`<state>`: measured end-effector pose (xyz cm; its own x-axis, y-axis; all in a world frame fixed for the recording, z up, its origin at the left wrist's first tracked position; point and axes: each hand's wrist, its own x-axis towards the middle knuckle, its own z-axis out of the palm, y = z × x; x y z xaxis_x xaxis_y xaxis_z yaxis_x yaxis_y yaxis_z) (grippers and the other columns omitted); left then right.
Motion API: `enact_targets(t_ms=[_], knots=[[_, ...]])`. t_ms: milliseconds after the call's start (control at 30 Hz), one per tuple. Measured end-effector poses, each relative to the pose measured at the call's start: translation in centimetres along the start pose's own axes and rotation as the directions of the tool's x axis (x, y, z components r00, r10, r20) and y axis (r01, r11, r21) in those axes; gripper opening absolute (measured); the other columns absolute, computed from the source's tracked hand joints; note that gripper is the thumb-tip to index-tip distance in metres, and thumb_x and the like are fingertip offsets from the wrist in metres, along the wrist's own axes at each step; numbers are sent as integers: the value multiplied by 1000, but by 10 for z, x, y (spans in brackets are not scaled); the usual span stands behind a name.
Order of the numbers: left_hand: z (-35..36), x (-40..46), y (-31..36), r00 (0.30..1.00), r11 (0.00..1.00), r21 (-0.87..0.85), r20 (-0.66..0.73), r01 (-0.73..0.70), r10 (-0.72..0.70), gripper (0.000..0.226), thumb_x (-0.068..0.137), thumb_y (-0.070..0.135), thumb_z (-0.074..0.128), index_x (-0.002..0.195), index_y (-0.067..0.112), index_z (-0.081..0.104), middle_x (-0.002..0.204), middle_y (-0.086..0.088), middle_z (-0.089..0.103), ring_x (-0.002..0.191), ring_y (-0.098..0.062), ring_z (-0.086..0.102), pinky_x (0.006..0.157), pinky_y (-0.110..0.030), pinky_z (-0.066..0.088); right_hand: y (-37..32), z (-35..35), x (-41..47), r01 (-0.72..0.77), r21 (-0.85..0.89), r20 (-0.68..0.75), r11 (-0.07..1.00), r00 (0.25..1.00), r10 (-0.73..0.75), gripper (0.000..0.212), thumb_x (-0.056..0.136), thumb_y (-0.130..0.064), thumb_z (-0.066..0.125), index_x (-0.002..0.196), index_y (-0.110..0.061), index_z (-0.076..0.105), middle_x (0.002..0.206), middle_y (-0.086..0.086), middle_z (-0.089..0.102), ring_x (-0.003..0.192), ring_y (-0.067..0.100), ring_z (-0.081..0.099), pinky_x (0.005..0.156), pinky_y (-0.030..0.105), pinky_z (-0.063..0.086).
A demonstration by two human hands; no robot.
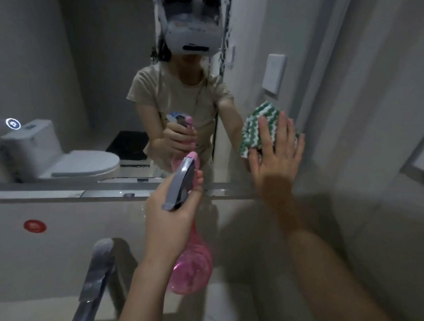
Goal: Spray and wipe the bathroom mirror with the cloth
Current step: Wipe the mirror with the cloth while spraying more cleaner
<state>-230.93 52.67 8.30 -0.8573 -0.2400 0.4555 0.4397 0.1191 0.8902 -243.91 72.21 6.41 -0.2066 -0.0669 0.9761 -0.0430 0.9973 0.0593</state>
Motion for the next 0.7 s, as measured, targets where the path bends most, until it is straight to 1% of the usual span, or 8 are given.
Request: enact_targets(t_ms=[67, 133, 200, 300, 400, 567, 633, 700], knots=[[4, -1, 0, 1000, 1000, 17, 21, 4, -4, 19, 84, 10, 64, 74, 26, 62, 60, 3, 60, 58, -4, 49, 53, -14, 39, 2, -1, -3, -36, -8, -4, 999, 999, 36, 49, 99, -37, 42, 145, -21, 35, 148, 17, 36, 138, 30, 30, 112, 52, 23], [1, -1, -3, 999, 999, 34, 21, 24, -24, 13, 84, 7, 65, 72, 13, 63, 62, -14, 57, 58, -8, 47, 51, -18, 38, -1, -2, -2, -77, 4, -3, 997, 997, 77, 50, 98, -36, 43, 145, -20, 35, 148, 17, 35, 138, 30, 31, 113, 51, 23], [-8, -2, -8, 999, 998, 46, 3, 47, -48, 15, 83, 4, 64, 69, 11, 62, 62, -20, 53, 57, -8, 46, 51, -18, 37, -13, -1, 0, -187, 11, -14, 982, 982, 187, 49, 98, -35, 40, 145, -19, 35, 148, 17, 35, 138, 30, 32, 113, 50, 23], [-30, 0, -16, 998, 997, 36, -6, 68, -68, 14, 83, 4, 64, 80, -8, 59, 72, -32, 52, 64, -20, 46, 59, -32, 39, -46, 1, 12, -427, 28, -43, 904, 903, 427, 49, 99, -36, 33, 144, -16, 37, 148, 16, 37, 136, 32, 35, 110, 49, 27], [-61, 2, -24, 994, 996, 0, -74, 85, -85, 21, 83, 10, 66, 84, -10, 58, 78, -34, 52, 67, -23, 48, 63, -37, 39, -87, 3, 25, -552, 59, -48, 832, 831, 555, 50, 98, -36, 33, 143, -15, 39, 147, 16, 38, 135, 33, 36, 108, 51, 30], [-121, 7, -27, 981, 988, -63, -122, 142, -149, 11, 83, 9, 66, 76, 1, 61, 72, -18, 56, 68, -21, 50, 62, -33, 39, -163, 4, 31, -367, 86, 21, 926, 930, 366, 52, 96, -38, 33, 144, -22, 23, 149, 17, 34, 137, 30, 24, 111, 49, 19], [-145, 12, -27, 971, 984, -75, -166, 164, -175, 18, 80, 11, 69, 69, 17, 57, 66, 1, 57, 69, -21, 50, 64, -35, 40, -200, 2, 35, -253, 98, 61, 963, 967, 248, 49, 98, -40, 24, 144, -22, 21, 149, 18, 33, 137, 30, 20, 113, 46, 9], [-166, 16, -25, 966, 985, -90, -200, 147, -163, 12, 72, 20, 70, 68, 21, 59, 67, 4, 58, 70, -19, 51, 67, -36, 42, -235, 0, 38, -118, 104, 105, 988, 989, 107, 49, 100, -43, 15, 144, -23, 21, 149, 17, 33, 138, 29, 19, 114, 47, 4]])
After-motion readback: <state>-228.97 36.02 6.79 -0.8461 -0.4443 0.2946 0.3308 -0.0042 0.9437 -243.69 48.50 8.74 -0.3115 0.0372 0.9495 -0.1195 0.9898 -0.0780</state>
